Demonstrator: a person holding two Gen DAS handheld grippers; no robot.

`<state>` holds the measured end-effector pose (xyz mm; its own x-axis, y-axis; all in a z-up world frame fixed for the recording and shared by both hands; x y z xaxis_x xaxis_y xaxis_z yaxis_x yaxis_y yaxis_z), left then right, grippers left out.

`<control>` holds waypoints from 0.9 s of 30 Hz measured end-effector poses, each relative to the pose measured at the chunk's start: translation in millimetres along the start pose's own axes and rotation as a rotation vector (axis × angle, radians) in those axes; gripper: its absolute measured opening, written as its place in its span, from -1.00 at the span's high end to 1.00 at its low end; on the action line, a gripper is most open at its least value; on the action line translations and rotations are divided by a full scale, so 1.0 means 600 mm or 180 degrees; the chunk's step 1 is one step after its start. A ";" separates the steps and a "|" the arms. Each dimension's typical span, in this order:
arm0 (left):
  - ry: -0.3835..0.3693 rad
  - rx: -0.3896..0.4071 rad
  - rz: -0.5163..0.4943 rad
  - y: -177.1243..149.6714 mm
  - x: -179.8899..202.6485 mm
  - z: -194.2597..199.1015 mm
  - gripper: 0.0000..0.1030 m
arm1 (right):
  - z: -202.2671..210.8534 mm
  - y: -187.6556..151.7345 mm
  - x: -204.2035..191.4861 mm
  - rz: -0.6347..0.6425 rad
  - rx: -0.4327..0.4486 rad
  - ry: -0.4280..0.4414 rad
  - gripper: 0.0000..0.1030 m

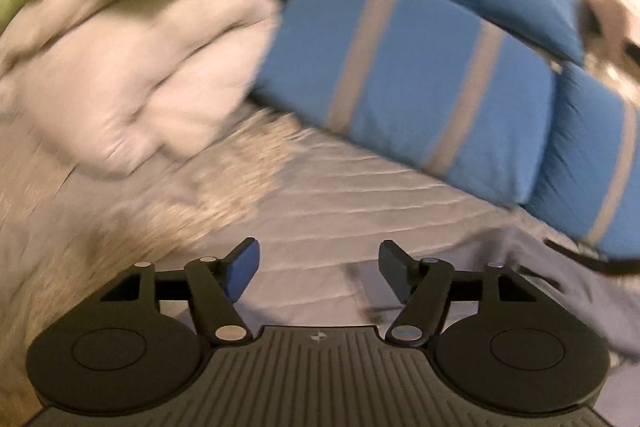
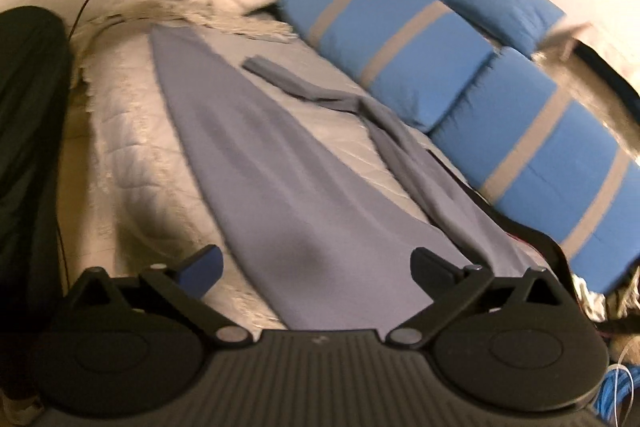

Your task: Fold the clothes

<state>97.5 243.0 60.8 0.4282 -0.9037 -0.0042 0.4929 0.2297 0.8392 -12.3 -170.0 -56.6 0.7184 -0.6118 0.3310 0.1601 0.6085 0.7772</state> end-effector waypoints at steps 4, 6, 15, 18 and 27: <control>-0.0051 0.0073 -0.0445 0.012 0.091 -0.022 -0.30 | -0.002 -0.004 0.014 -0.0168 -0.0120 0.0063 -1.00; -0.0074 0.0099 -0.0711 0.010 0.129 -0.035 -0.30 | -0.004 0.000 0.013 -0.0190 -0.0146 0.0118 -1.00; -0.0229 -0.0133 -0.2599 -0.076 0.219 -0.095 -0.30 | -0.017 0.019 0.037 -0.0219 -0.0055 0.0127 -1.00; -0.0407 -0.0180 -0.2893 -0.108 0.216 -0.108 -0.30 | -0.031 0.024 0.055 -0.0367 -0.0055 0.0157 -1.00; -0.0597 -0.0306 -0.3318 -0.142 0.197 -0.151 0.34 | -0.092 0.025 0.112 -0.0932 -0.0125 0.0269 -1.00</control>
<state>174.7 149.4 -60.5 -0.3597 -0.7098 -0.6056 0.6103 -0.6699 0.4227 75.6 -174.3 -52.0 0.6913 -0.7209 0.0490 0.3935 0.4325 0.8112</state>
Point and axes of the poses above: each gripper's, at about its wrist camera, not at the fingertips, and z roughly against the way its jaws point, x to its right, y to its top, the point moved 5 cm from there along -z, roughly the way its jaws point, and after that the axes turned 6 degrees about -z, right-handed, at the moved point
